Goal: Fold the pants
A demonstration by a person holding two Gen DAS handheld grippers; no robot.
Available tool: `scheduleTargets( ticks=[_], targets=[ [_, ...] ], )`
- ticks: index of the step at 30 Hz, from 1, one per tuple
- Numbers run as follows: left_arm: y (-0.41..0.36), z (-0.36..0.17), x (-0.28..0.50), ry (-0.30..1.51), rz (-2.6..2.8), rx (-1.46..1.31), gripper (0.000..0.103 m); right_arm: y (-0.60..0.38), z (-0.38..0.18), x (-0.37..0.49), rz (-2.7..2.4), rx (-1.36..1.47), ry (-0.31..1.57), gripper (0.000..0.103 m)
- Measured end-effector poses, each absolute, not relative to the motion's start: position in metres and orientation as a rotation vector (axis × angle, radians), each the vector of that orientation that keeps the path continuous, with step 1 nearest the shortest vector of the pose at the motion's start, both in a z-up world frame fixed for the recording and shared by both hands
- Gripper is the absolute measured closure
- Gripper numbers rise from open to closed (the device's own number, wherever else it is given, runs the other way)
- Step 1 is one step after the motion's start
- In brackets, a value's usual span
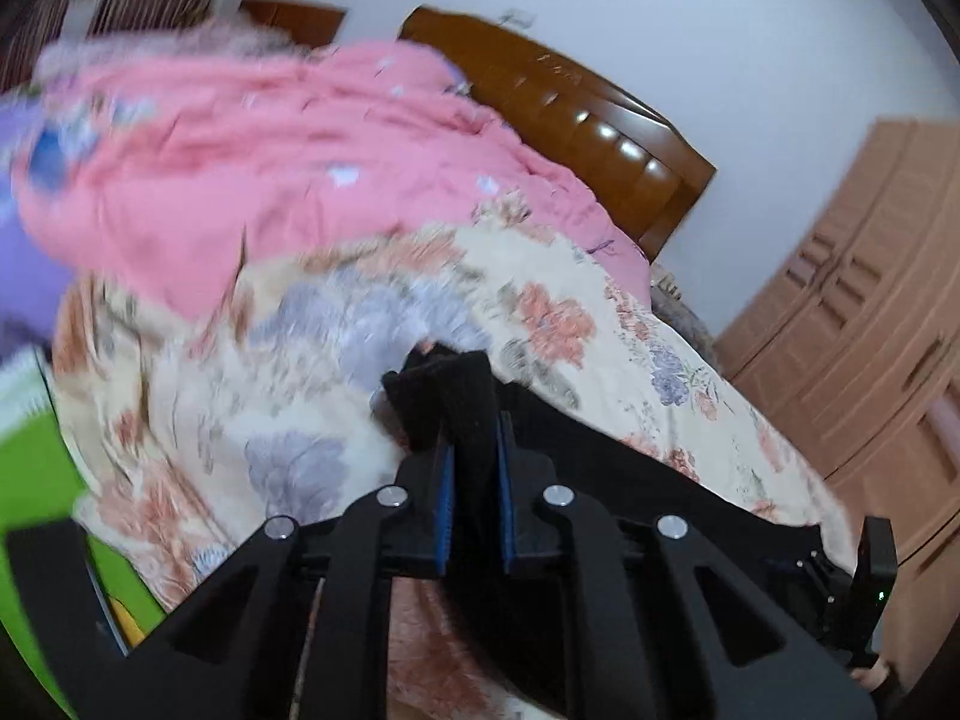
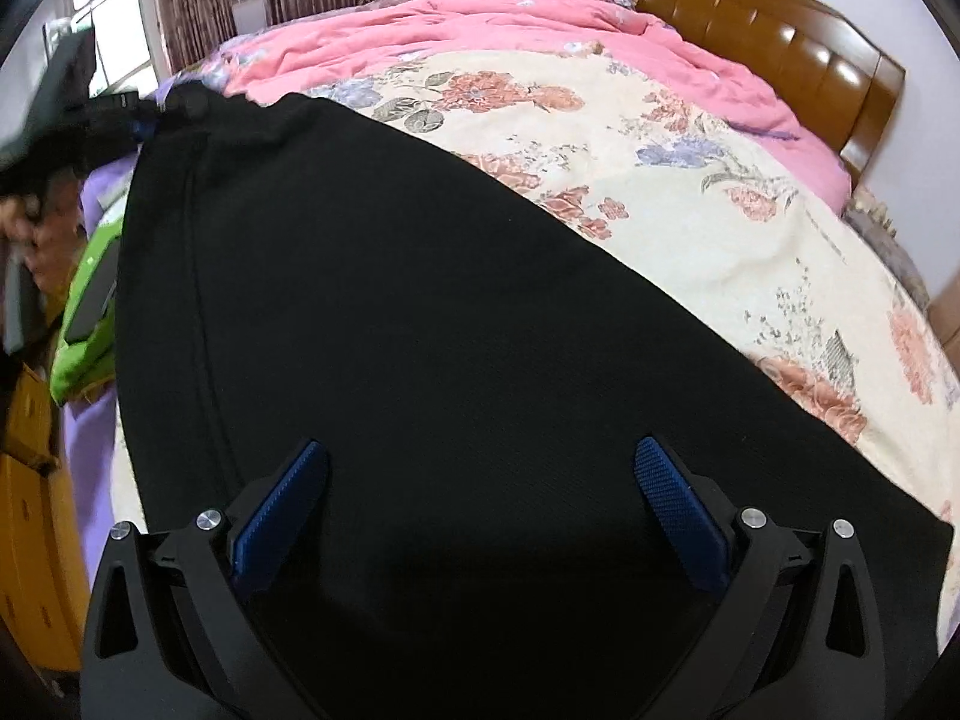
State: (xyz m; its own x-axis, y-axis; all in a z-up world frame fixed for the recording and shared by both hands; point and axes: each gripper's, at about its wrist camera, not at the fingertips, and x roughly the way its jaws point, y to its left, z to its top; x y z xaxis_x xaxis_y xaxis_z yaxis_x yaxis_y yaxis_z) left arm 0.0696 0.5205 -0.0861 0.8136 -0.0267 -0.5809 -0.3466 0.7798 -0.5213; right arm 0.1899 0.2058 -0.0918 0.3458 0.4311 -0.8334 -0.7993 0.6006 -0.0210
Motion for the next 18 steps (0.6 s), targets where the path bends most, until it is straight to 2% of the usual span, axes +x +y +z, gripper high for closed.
scheduleTargets(
  ticks=[2,3,4,9,10,11,13,18],
  targets=[
    [0.528,-0.102,0.065,0.613,0.195,-0.705,0.073,0.204,-0.092,0.192,0.845,-0.452,0.907,0.004],
    [0.530,-0.109,0.064,0.614,0.192,-0.729,0.058,0.204,-0.092,0.192,0.839,-0.462,0.904,0.004],
    [0.532,-0.115,0.061,0.607,0.183,-0.755,0.053,0.207,-0.093,0.191,0.833,-0.474,0.899,0.004],
    [0.531,-0.137,0.068,0.632,0.112,-0.830,0.049,0.207,-0.094,0.191,0.830,-0.474,0.897,0.004],
    [0.530,-0.139,0.069,0.624,0.109,-0.837,0.052,0.207,-0.094,0.191,0.830,-0.475,0.896,0.004],
    [0.530,-0.139,0.069,0.614,0.102,-0.841,0.060,0.207,-0.093,0.190,0.829,-0.476,0.895,0.004],
    [0.527,-0.131,0.067,0.590,0.117,-0.817,0.088,0.206,-0.093,0.189,0.828,-0.476,0.894,0.004],
    [0.498,-0.081,0.054,0.504,0.179,-0.620,0.088,0.209,-0.088,0.192,0.832,-0.455,0.896,0.004]
  ],
)
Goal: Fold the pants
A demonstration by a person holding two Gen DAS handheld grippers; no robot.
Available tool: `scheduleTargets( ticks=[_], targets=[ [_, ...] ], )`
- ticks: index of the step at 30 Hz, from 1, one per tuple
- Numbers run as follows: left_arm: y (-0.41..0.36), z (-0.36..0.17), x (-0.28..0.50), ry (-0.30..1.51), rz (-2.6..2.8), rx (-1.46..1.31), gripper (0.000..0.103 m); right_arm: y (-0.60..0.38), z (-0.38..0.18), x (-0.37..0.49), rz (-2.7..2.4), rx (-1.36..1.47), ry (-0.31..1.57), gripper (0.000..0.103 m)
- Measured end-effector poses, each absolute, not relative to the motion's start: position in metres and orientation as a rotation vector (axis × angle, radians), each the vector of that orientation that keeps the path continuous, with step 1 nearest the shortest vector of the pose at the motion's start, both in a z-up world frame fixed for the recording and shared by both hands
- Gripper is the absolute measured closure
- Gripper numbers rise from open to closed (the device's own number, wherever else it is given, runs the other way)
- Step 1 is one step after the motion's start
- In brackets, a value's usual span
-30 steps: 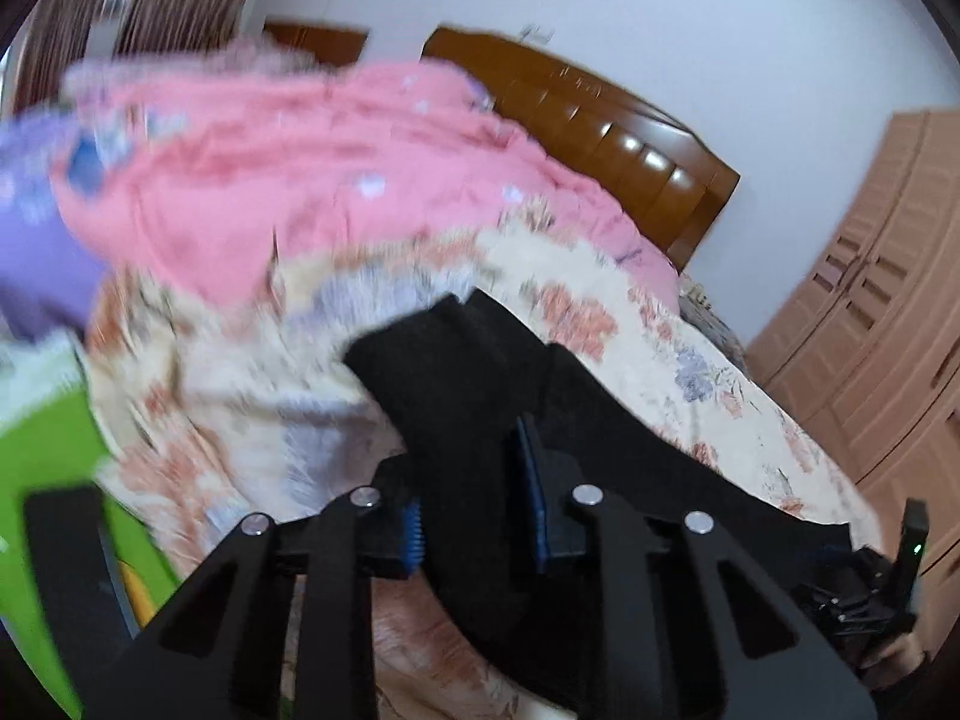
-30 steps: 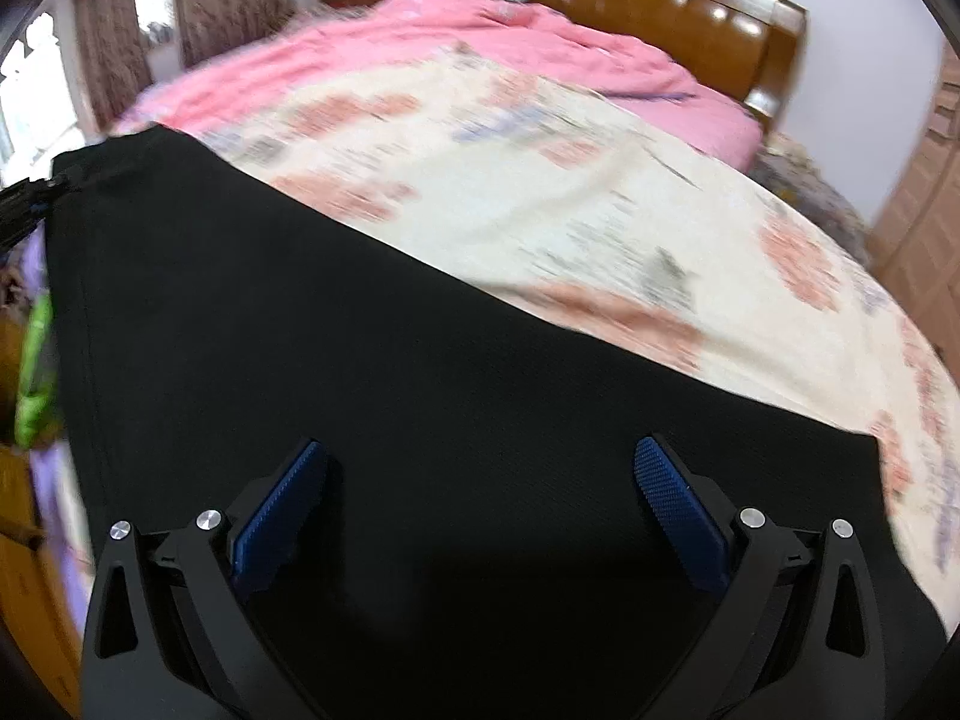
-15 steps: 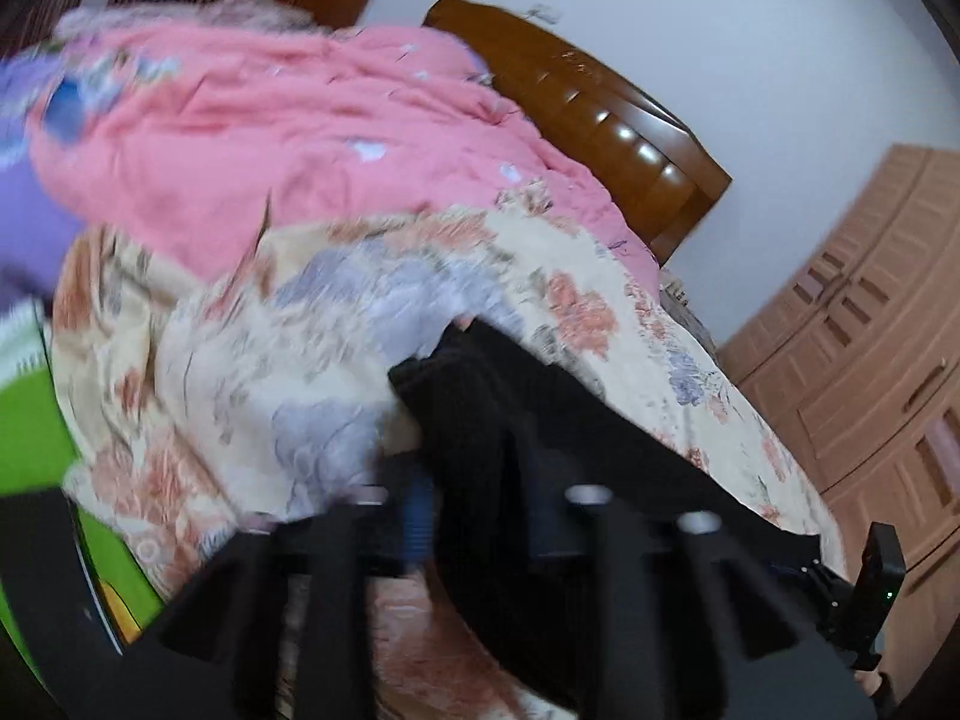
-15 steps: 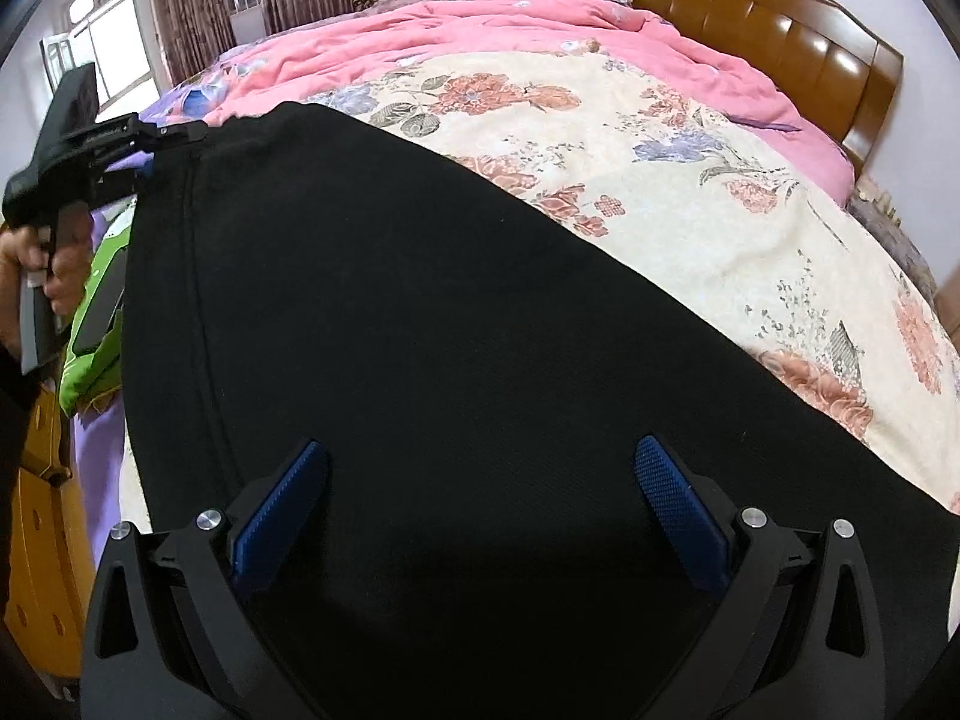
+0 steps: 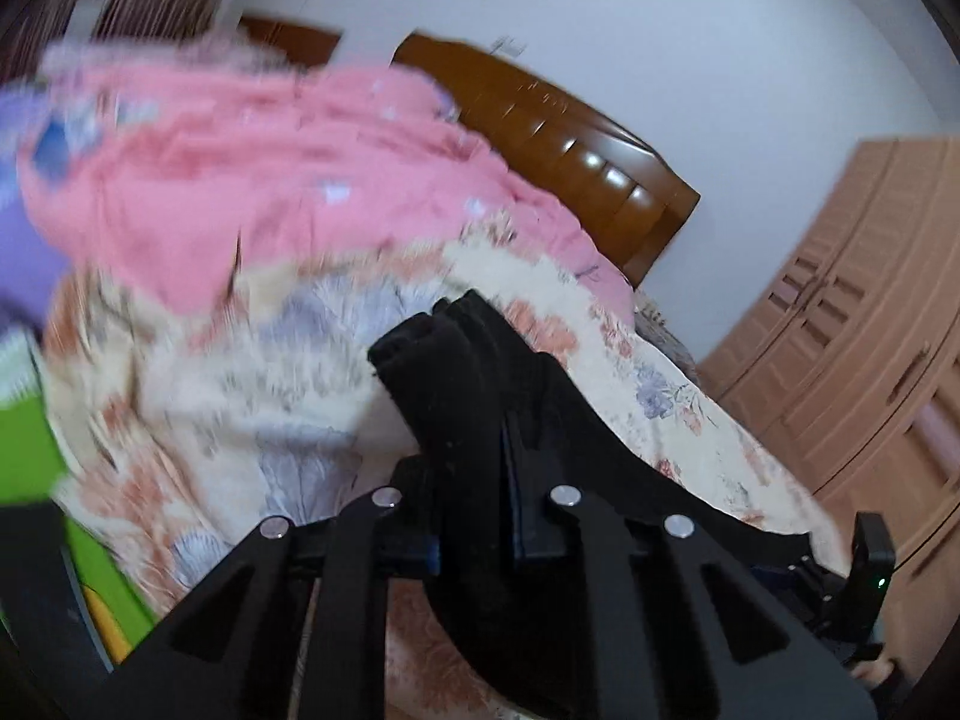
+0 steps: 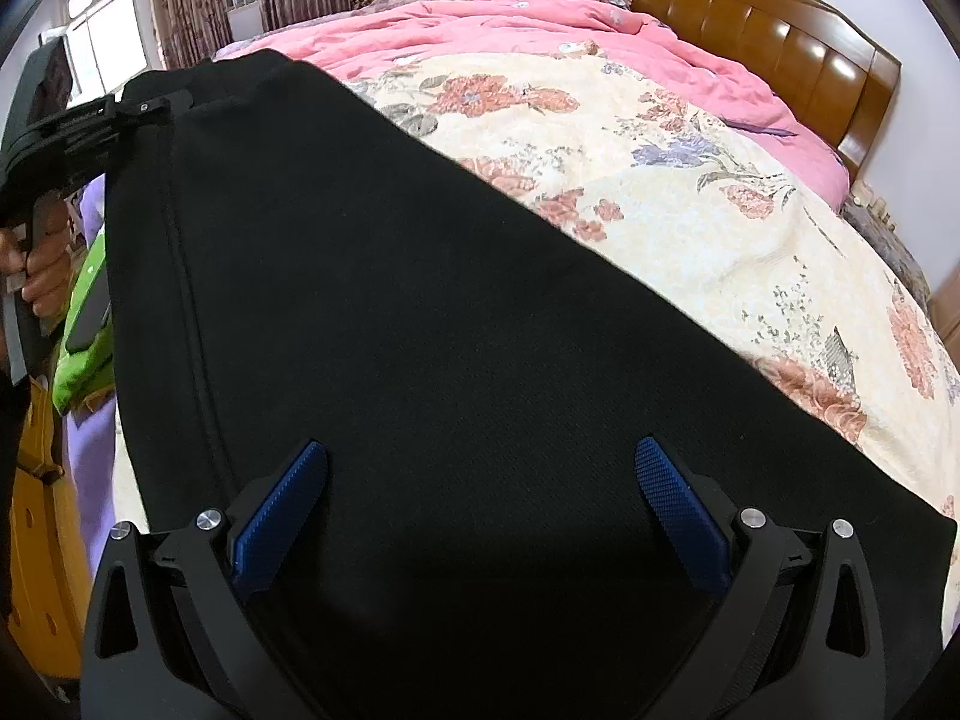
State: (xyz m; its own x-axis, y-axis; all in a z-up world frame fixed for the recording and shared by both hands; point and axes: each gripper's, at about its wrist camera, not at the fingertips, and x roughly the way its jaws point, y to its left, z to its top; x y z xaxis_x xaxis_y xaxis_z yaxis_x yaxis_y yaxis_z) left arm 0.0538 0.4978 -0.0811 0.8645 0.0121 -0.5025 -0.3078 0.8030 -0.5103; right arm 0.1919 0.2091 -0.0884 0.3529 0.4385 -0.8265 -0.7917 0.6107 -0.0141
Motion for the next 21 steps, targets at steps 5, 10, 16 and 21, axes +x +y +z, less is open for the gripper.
scheduleTargets(
  ticks=[5,10,16,21],
  targets=[
    [0.489,-0.074,0.062,0.540,0.206,-0.531,0.088,0.239,-0.077,0.200,0.864,-0.459,0.887,0.004],
    [0.501,-0.077,0.062,0.537,0.184,-0.606,0.088,0.274,-0.089,0.200,0.909,-0.557,0.909,0.004],
    [0.446,-0.032,0.054,0.484,0.225,-0.309,0.089,0.274,-0.097,0.203,0.926,-0.540,0.881,0.004],
    [0.401,0.006,0.056,0.393,0.122,-0.220,0.089,0.273,-0.097,0.207,0.921,-0.539,0.881,0.004]
  ],
)
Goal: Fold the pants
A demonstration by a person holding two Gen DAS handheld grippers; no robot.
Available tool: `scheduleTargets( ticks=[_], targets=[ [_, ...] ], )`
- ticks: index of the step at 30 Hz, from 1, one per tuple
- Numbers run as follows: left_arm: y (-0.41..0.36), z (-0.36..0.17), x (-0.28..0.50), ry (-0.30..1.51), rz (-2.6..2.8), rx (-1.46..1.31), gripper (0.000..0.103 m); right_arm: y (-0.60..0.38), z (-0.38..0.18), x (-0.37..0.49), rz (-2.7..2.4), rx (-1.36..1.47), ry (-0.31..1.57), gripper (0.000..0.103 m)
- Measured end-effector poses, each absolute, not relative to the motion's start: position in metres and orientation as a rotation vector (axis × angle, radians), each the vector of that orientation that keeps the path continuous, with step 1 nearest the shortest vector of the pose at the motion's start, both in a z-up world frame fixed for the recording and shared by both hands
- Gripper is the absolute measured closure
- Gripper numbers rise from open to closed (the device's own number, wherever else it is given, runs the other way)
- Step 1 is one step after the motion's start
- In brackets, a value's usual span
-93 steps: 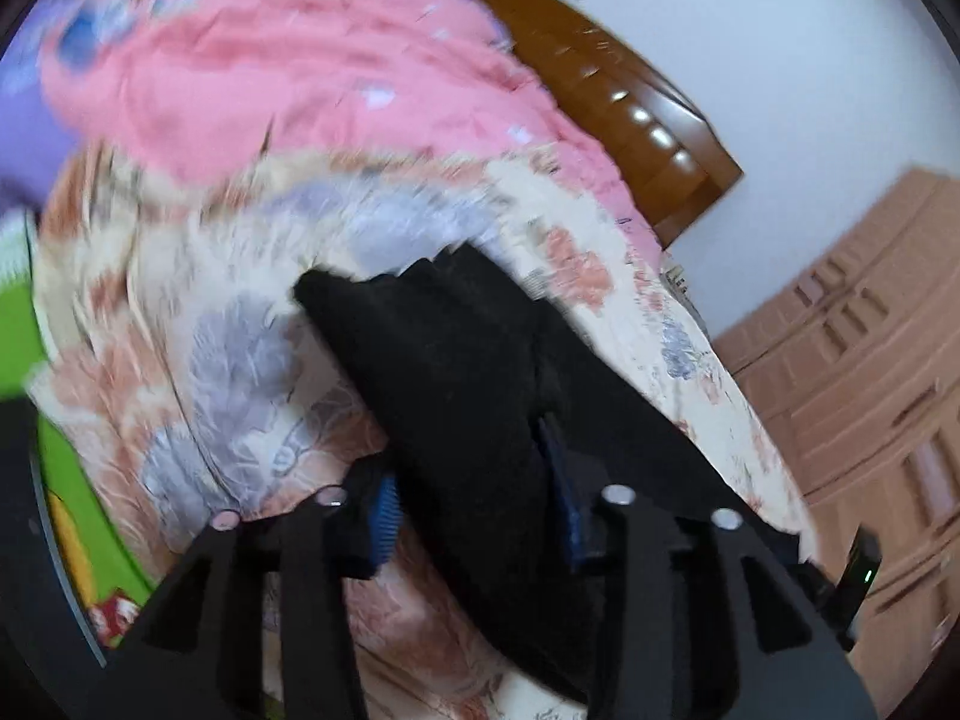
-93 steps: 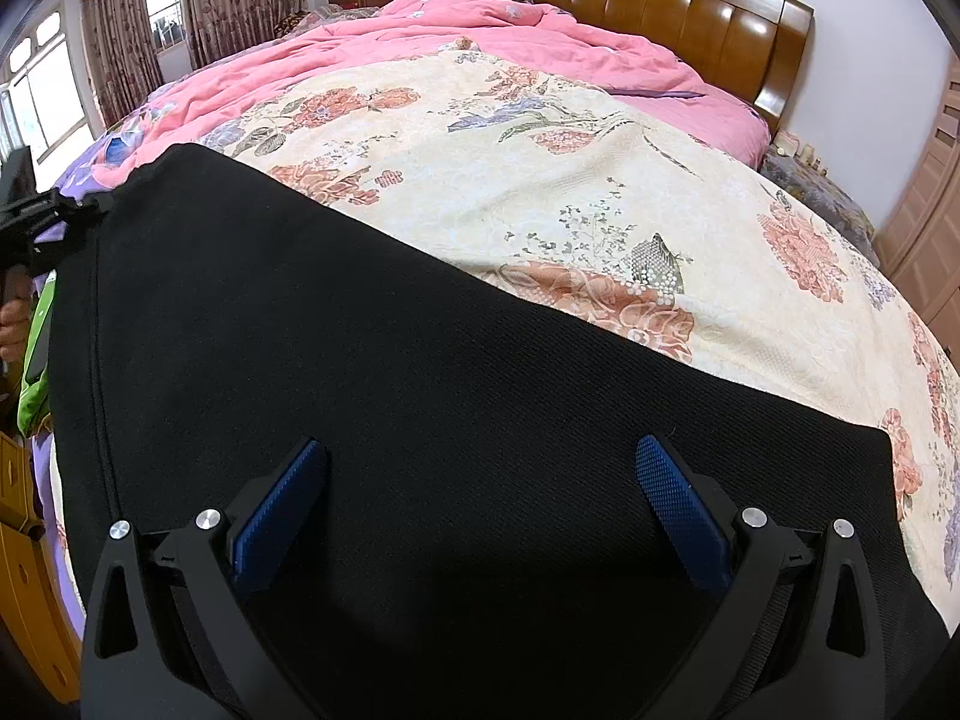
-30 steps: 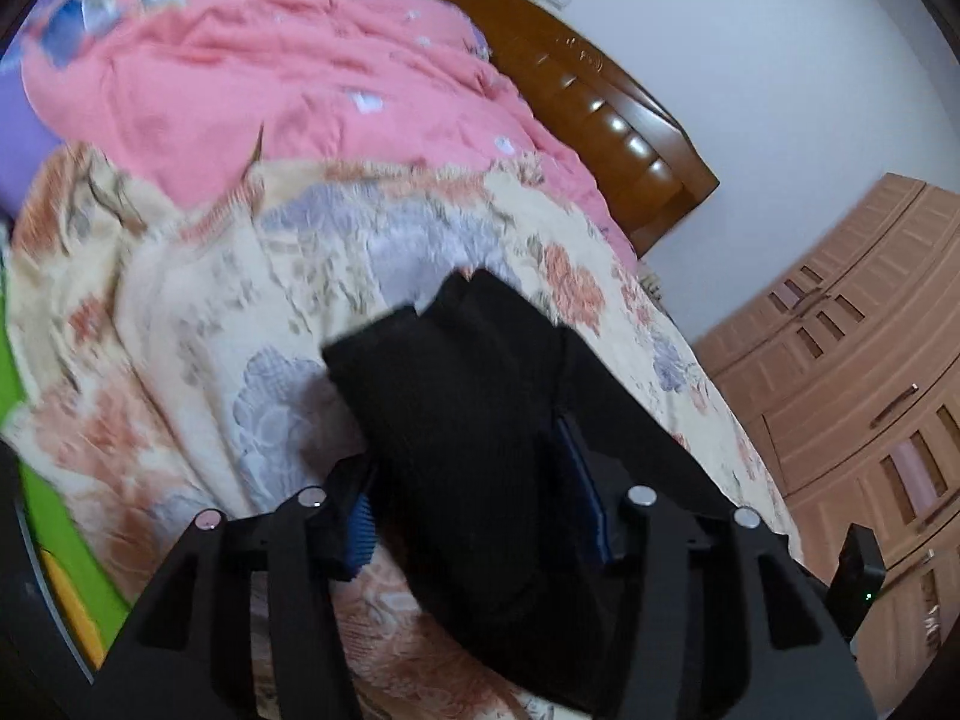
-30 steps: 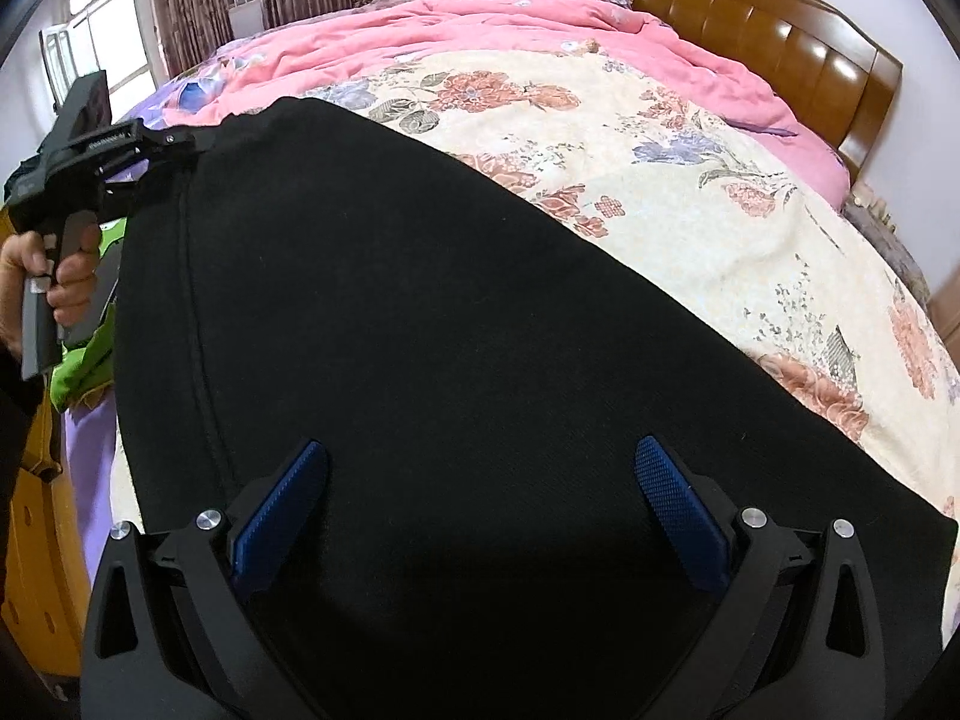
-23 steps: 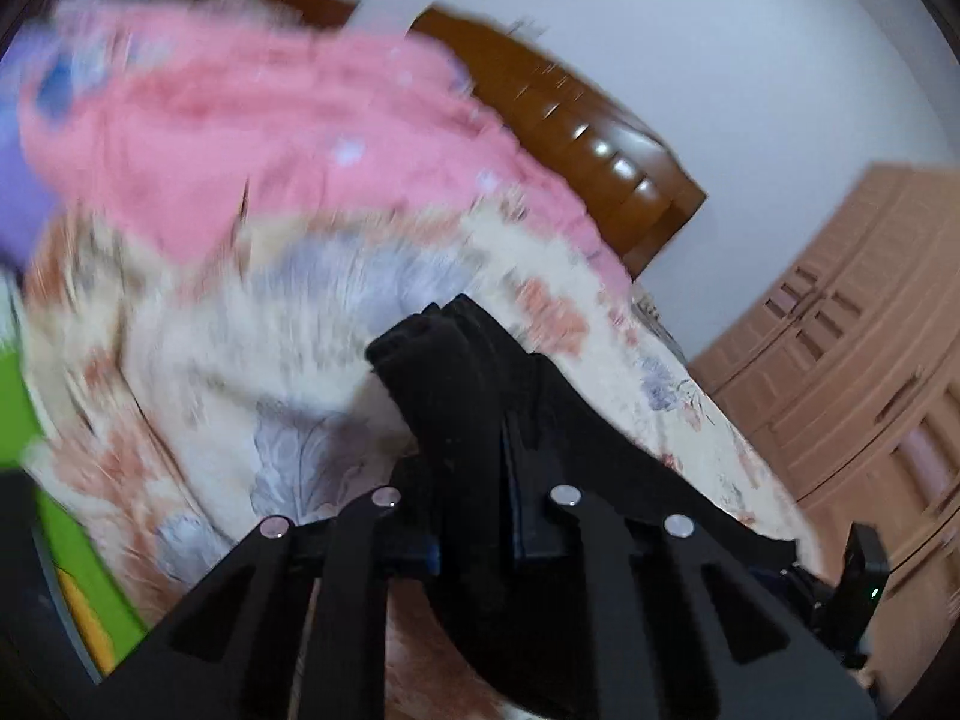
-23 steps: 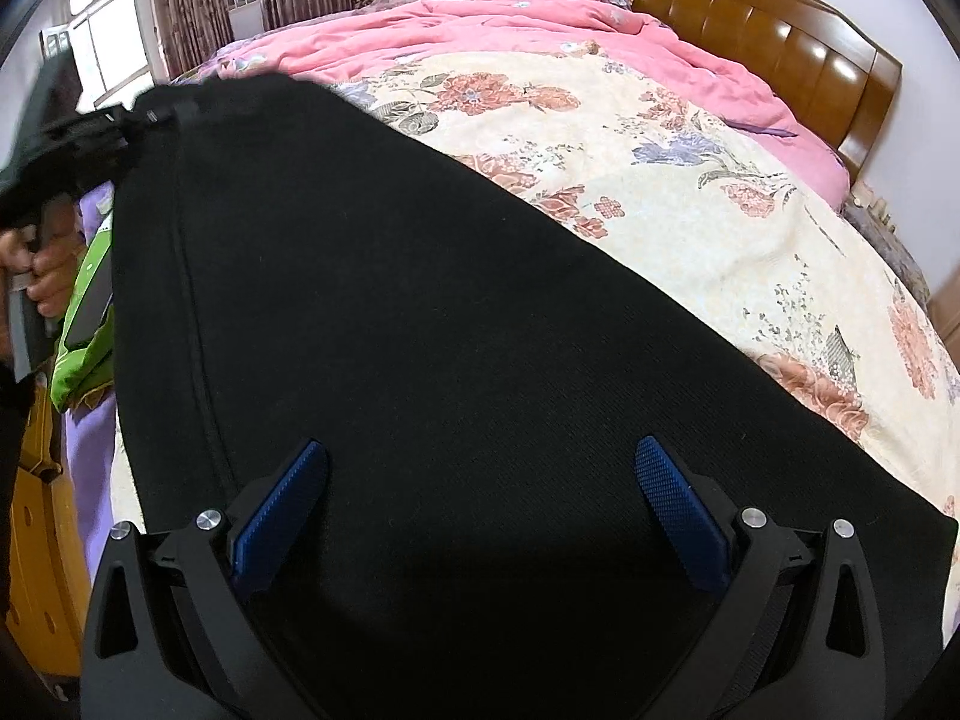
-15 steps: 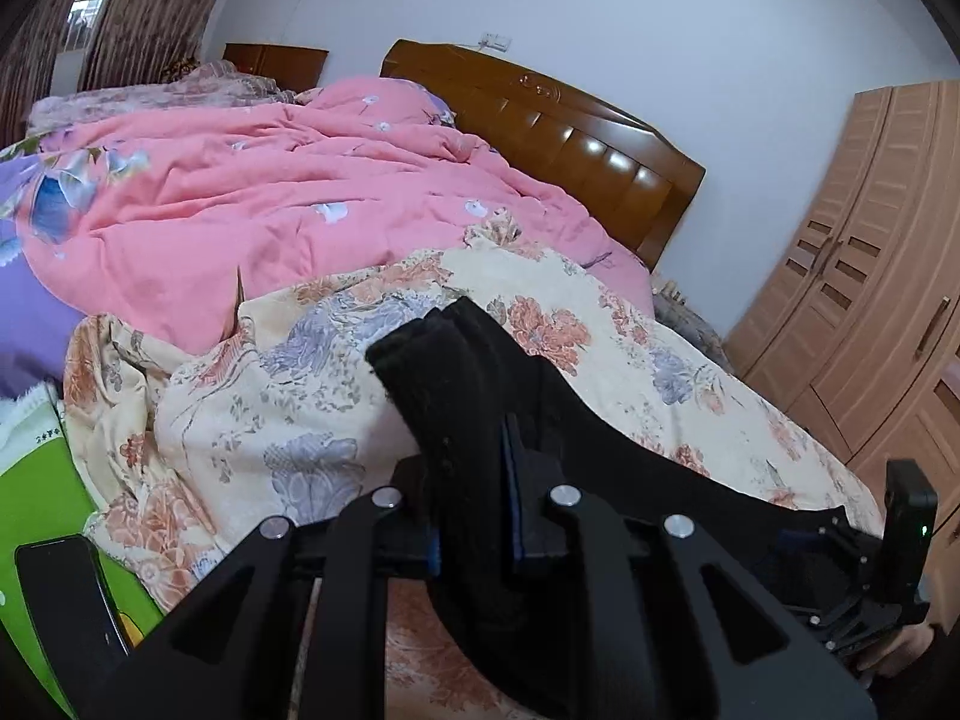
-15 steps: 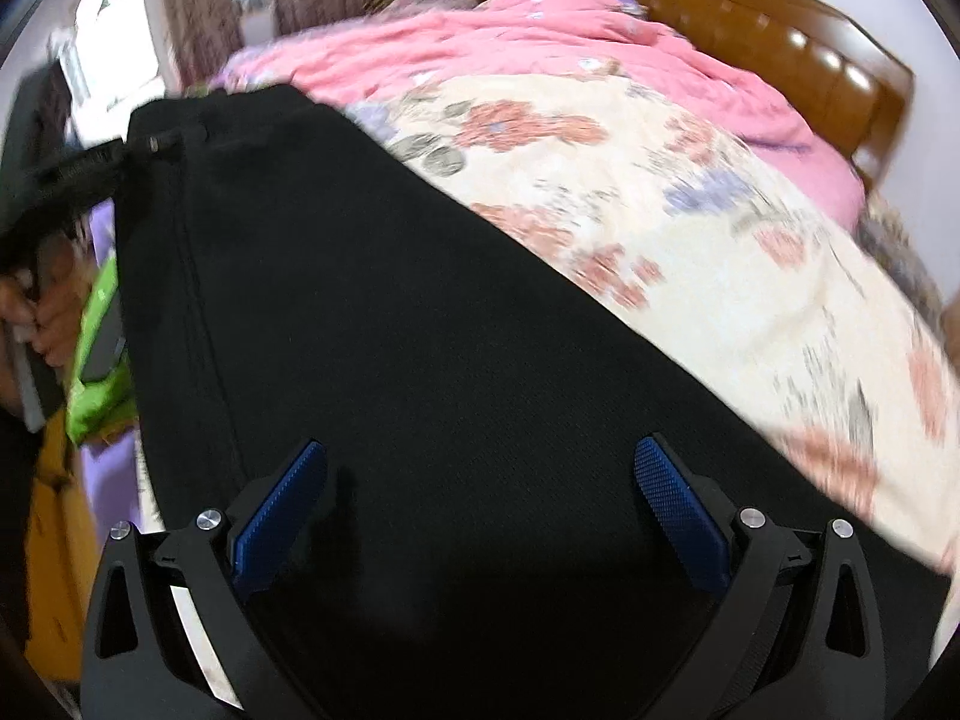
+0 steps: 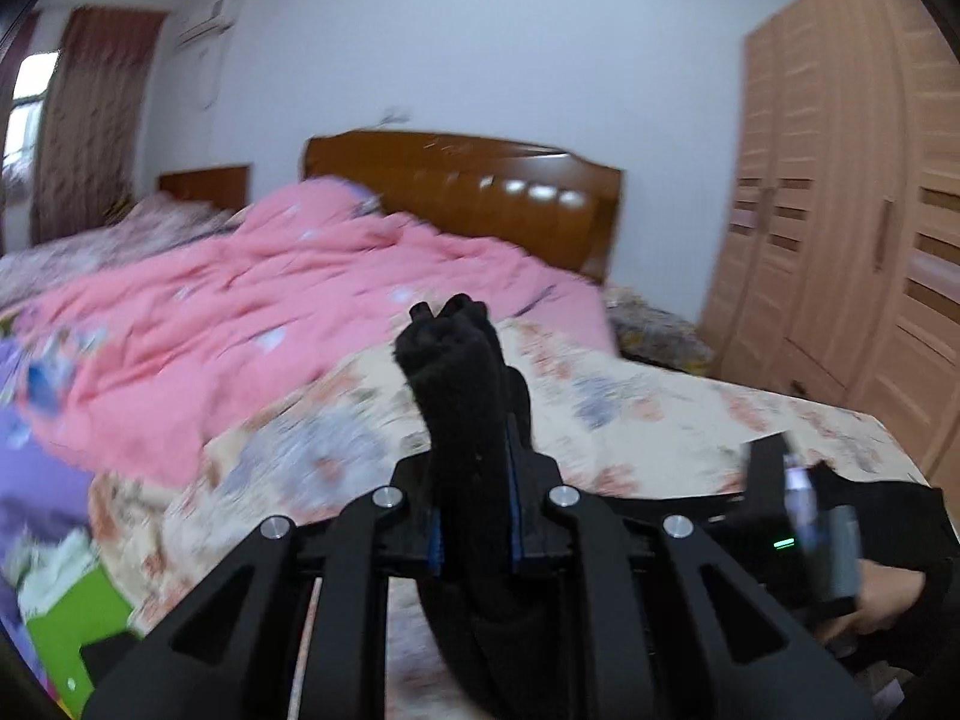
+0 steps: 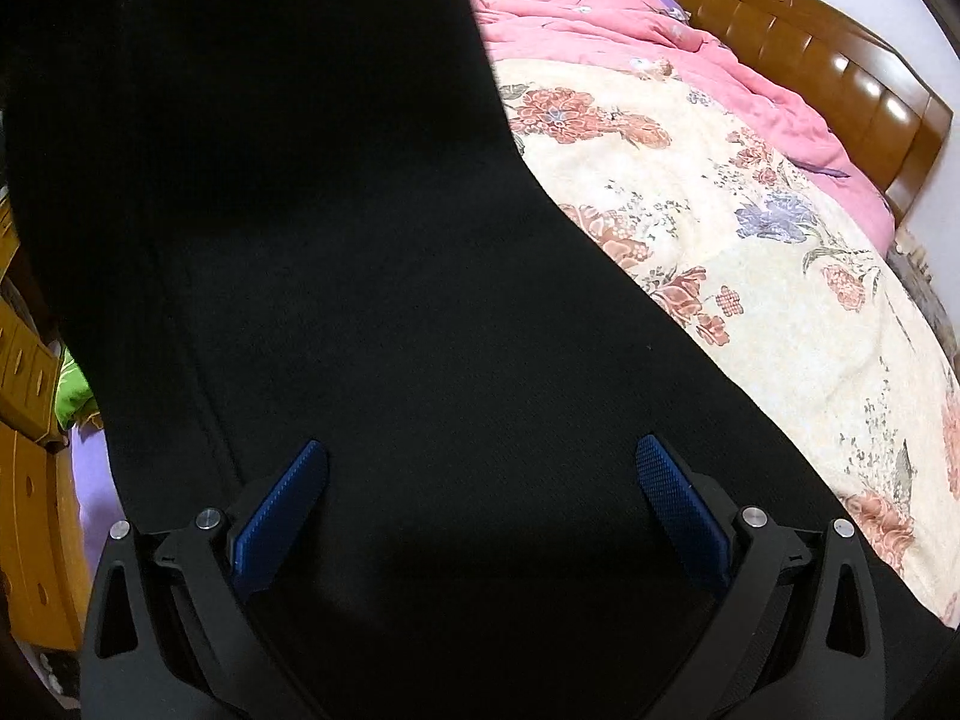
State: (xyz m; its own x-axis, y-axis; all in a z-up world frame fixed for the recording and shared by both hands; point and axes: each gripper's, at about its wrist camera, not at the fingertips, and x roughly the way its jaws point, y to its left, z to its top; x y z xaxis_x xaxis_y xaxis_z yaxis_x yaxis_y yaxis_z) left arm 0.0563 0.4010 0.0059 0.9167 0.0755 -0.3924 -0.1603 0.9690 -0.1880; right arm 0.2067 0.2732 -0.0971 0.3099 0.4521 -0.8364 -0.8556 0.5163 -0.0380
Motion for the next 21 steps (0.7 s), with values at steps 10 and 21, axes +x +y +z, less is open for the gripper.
scheduleTargets(
  ticks=[10,21],
  targets=[
    [0.335,0.021,0.069,0.388,0.042,-0.205,0.089,0.248,-0.077,0.214,0.910,-0.422,0.903,0.004],
    [0.160,0.004,0.073,0.414,-0.199,0.006,0.089,-0.066,-0.017,0.234,0.473,0.242,0.782,0.004]
  ],
)
